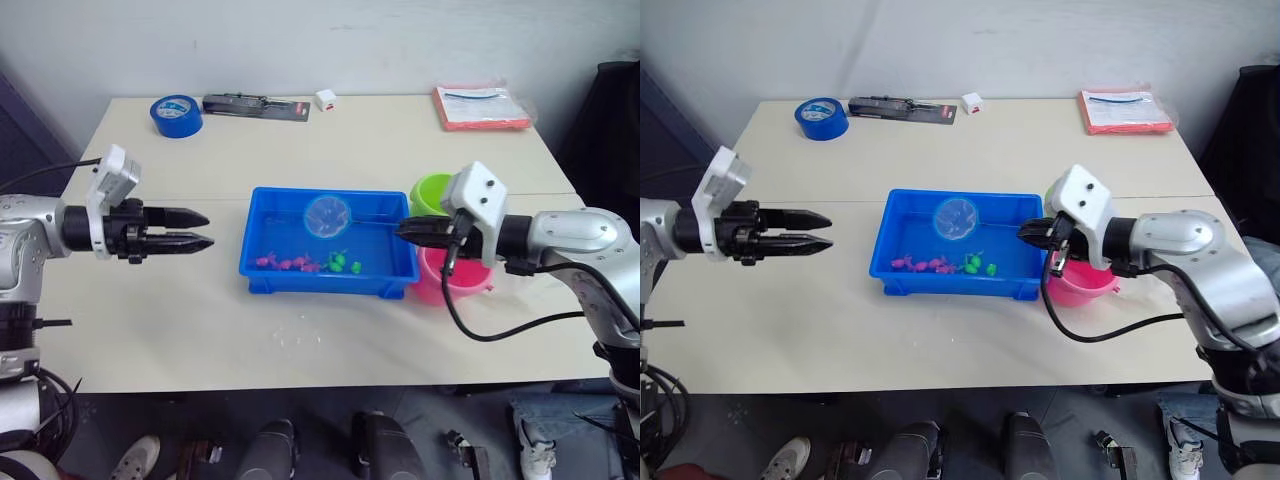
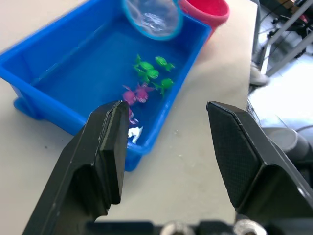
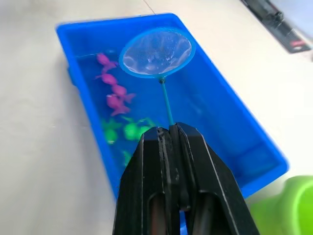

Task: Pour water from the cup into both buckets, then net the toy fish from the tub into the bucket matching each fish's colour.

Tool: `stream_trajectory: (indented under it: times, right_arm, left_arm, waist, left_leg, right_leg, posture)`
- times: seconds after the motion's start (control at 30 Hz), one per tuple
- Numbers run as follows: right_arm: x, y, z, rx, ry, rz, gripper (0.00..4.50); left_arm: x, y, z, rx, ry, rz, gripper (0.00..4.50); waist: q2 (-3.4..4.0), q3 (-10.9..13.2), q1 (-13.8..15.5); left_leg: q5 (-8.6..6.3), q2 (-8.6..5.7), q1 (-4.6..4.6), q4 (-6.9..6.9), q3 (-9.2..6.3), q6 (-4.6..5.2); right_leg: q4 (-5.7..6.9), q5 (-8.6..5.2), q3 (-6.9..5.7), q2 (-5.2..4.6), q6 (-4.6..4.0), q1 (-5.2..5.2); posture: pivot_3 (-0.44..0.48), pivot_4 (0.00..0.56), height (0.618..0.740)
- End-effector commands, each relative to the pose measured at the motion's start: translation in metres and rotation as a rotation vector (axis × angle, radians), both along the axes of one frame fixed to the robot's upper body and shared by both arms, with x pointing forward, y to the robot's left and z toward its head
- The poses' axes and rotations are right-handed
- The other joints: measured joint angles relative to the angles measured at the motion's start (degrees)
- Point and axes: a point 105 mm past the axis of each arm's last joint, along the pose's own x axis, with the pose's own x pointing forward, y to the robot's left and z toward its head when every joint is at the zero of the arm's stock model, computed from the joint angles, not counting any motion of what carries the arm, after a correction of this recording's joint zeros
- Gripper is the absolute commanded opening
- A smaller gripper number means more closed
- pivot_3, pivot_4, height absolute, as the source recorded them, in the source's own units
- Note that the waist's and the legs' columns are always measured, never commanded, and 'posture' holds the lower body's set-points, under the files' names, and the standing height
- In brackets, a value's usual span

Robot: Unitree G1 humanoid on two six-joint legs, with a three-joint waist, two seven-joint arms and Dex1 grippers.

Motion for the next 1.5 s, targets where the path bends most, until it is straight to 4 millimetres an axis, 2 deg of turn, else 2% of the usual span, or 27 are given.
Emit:
stream_trajectory:
  times: [0.03,0.27,0.53,0.73,0.87,1.17,1.5]
  right_arm:
    - [0.005,0.01,0.002,-0.049,-0.087,0.043,0.8]
    - [0.019,0.016,-0.006,-0.134,-0.155,0.058,0.8]
    - [0.028,0.018,-0.018,-0.202,-0.183,0.063,0.8]
    - [0.032,0.02,-0.027,-0.237,-0.186,0.072,0.8]
    - [0.036,0.025,-0.039,-0.274,-0.187,0.081,0.8]
    - [0.035,0.035,-0.049,-0.287,-0.18,0.117,0.8]
    - [0.033,0.048,-0.058,-0.283,-0.163,0.151,0.8]
  left_arm:
    - [-0.01,-0.01,0.01,0.01,-0.082,-0.063,2.79]
    - [-0.019,-0.017,0.006,0.052,-0.091,-0.087,2.79]
    - [-0.022,-0.006,0.009,0.056,-0.078,-0.038,2.79]
    - [-0.022,0.004,0.002,0.104,-0.084,-0.006,2.79]
    - [-0.021,0.005,-0.004,0.114,-0.09,0.014,2.79]
    - [-0.025,0.001,0.002,0.088,-0.099,0.024,2.79]
    - [-0.032,0.001,-0.001,0.093,-0.074,0.041,2.79]
  waist:
    - [-0.01,0.01,-0.09]
    - [0.0,0.01,-0.5]
    - [0.03,0.03,-0.56]
    - [0.03,0.03,-0.53]
    - [0.03,0.03,-0.56]
    - [0.04,0.04,-0.6]
    - [0.05,0.04,-0.71]
  left_leg:
    - [0.0,0.0,0.0,0.0,0.0,0.0]
    - [0.0,-0.01,-0.08,0.02,-0.03,0.0]
    - [-0.01,0.01,-0.07,-0.03,-0.02,-0.01]
    - [-0.01,0.01,-0.07,-0.02,-0.01,-0.01]
    - [0.0,0.0,-0.06,-0.01,-0.01,-0.01]
    - [-0.01,0.0,-0.06,-0.01,-0.02,-0.01]
    - [-0.01,0.01,-0.06,-0.01,-0.02,-0.01]
  right_leg:
    - [-0.01,0.0,-0.01,0.01,0.0,0.0]
    - [-0.02,0.0,-0.04,0.0,0.0,-0.03]
    - [-0.01,0.0,-0.04,0.04,0.0,-0.08]
    - [-0.02,0.0,-0.04,0.04,0.0,-0.08]
    - [-0.01,0.0,-0.04,0.04,0.0,-0.06]
    - [0.0,0.0,-0.04,0.05,0.0,-0.08]
    - [0.01,0.0,-0.04,0.05,0.0,-0.07]
  posture:
    - [0.0,0.15,0.737]
    - [0.0,0.15,0.737]
    - [0.0,0.15,0.737]
    - [0.0,0.15,0.737]
    - [0.0,0.15,0.737]
    - [0.0,0.15,0.737]
    - [0.0,0.15,0.737]
